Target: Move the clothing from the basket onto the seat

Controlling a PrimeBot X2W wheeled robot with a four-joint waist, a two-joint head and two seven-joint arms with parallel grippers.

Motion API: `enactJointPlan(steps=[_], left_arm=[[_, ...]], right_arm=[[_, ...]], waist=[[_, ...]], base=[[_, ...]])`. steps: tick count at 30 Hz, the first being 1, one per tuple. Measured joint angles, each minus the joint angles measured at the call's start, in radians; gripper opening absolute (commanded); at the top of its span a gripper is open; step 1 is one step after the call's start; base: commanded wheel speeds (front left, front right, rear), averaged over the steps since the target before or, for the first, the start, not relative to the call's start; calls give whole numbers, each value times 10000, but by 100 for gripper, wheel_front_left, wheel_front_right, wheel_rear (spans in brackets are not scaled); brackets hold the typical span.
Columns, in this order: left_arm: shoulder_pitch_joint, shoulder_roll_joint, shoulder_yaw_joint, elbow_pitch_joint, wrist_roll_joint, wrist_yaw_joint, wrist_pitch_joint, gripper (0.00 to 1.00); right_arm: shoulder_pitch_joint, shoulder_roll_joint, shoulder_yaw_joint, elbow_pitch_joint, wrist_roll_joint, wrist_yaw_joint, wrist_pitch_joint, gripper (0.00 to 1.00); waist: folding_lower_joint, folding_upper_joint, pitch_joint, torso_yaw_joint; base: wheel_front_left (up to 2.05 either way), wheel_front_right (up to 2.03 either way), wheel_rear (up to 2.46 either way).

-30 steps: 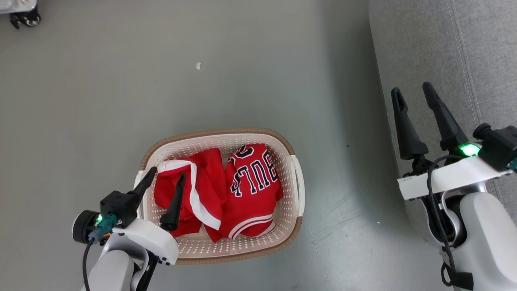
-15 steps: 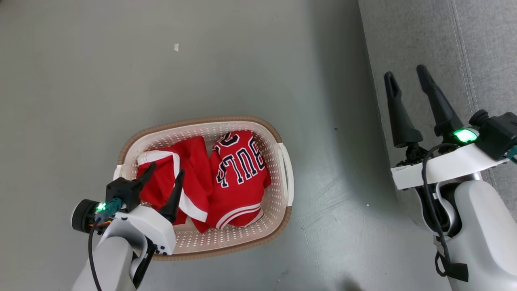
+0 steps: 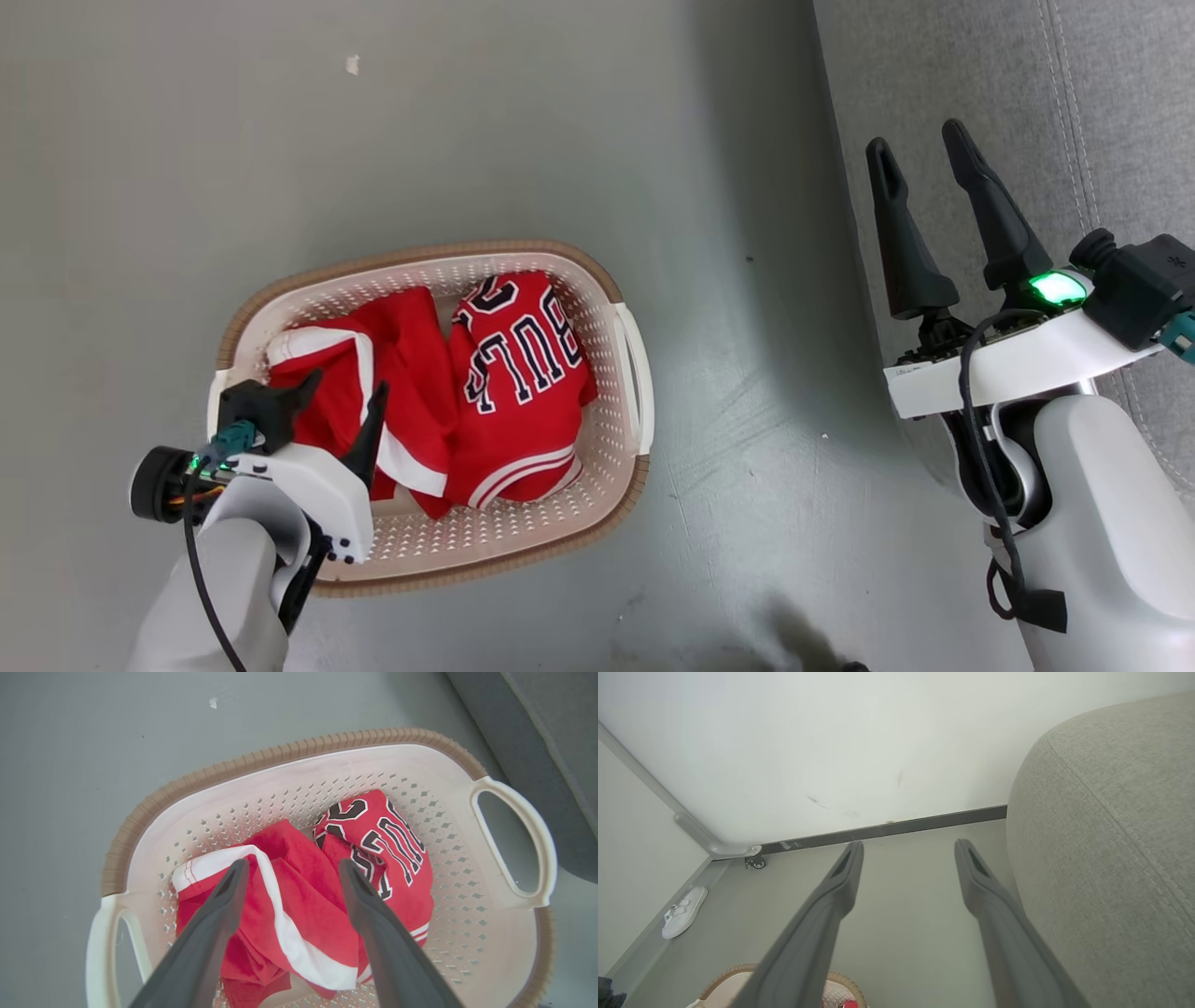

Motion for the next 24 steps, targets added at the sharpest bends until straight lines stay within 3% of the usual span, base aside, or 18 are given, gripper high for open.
enactJointPlan(steps=[24], left_arm=[[-1428, 571, -1269, 1390, 1340, 0, 435, 100]], right_arm=[[-752, 113, 265, -61, 276, 0, 0, 100]], waist=[[0, 0, 1065, -730]], base=[[0, 0, 0]])
